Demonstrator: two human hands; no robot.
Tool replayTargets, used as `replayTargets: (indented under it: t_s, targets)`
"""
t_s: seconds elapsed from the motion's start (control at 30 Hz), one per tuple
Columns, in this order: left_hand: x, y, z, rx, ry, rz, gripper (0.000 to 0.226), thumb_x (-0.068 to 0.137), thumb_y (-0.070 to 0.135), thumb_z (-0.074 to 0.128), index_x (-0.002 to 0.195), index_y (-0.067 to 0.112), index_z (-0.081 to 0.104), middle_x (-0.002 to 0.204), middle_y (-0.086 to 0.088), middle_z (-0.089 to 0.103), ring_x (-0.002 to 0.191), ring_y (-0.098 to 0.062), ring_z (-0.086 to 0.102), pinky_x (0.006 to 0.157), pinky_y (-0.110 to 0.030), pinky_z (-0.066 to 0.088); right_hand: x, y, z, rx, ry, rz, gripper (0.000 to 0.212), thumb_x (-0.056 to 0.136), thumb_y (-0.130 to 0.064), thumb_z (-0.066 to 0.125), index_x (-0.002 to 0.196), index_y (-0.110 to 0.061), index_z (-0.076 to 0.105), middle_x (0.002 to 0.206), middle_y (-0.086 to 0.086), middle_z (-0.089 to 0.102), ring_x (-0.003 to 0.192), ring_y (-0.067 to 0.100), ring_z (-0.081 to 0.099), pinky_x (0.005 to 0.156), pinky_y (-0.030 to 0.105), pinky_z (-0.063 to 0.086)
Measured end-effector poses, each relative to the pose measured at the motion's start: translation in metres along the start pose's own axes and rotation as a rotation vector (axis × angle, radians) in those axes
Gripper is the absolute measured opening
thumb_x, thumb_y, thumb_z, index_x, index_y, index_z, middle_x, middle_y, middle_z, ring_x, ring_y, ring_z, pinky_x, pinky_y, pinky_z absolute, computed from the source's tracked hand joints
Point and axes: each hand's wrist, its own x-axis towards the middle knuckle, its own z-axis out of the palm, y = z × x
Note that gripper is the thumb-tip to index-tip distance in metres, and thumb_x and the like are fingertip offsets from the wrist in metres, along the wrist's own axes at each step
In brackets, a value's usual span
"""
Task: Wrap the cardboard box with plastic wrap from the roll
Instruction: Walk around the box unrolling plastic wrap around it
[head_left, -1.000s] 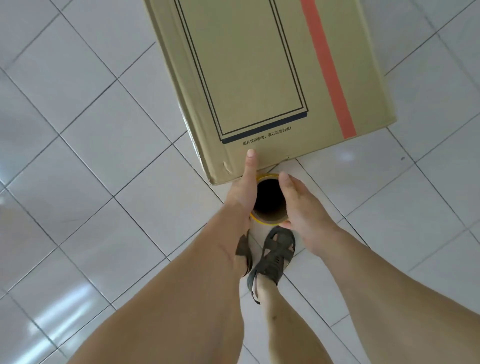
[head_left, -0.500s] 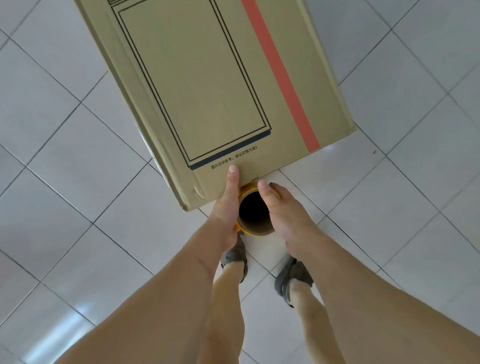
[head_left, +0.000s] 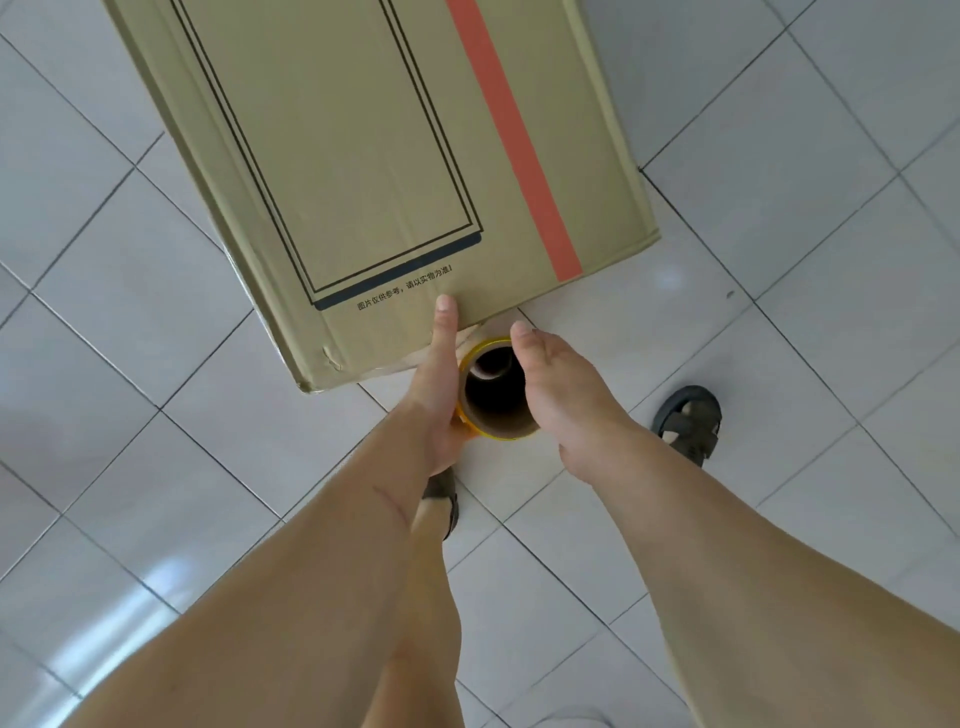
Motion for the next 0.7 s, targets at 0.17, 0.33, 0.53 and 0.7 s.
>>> replayTargets:
  t_s: [0.17,0.33,0.53,0.7]
  targets:
    - [0.004,-0.005,0.021,-0.030,0.084,0.015,0.114,0.068,0.107,0.044,0.134,0.019,0.073,0.122,-0.011,0.083,0.122,-0.032,0.076,0.118,-0.055,0.052,0.003,0.002,-0.017,-0.119,0.017,-0.082,0.050,0.103,-0.047,0.035,0.146,-0.023,0.042,0.143,0.001,0.048,0.132,0.021,0.045,0.096,0.026,0.033]
    - [0.004,0.003,0.043,-0.068,0.110,0.086,0.083,0.096,0.087,0.045,0.129,0.017,0.076,0.120,-0.008,0.084,0.119,-0.027,0.078,0.118,-0.051,0.053,0.012,0.000,-0.036,0.044,-0.025,-0.011,0.053,0.098,-0.059,0.038,0.141,-0.030,0.046,0.141,-0.006,0.051,0.125,0.017,0.049,0.096,0.028,0.035]
    - [0.006,-0.010,0.063,-0.072,0.018,-0.015,0.112,0.076,0.108,0.032,0.139,0.025,0.072,0.130,-0.005,0.081,0.131,-0.027,0.071,0.121,-0.056,0.048,0.013,-0.004,-0.057,-0.060,0.060,-0.102,0.048,0.101,-0.051,0.039,0.138,-0.025,0.052,0.141,0.001,0.052,0.128,0.020,0.050,0.107,0.038,0.040]
    - [0.022,-0.005,0.065,-0.047,0.165,0.089,0.119,0.050,0.104,0.069,0.138,0.024,0.072,0.126,-0.005,0.082,0.124,-0.026,0.075,0.120,-0.051,0.050,0.015,0.006,-0.064,-0.002,-0.009,0.039,0.066,0.094,-0.068,0.035,0.145,-0.027,0.041,0.144,-0.003,0.049,0.129,0.020,0.047,0.096,0.030,0.035]
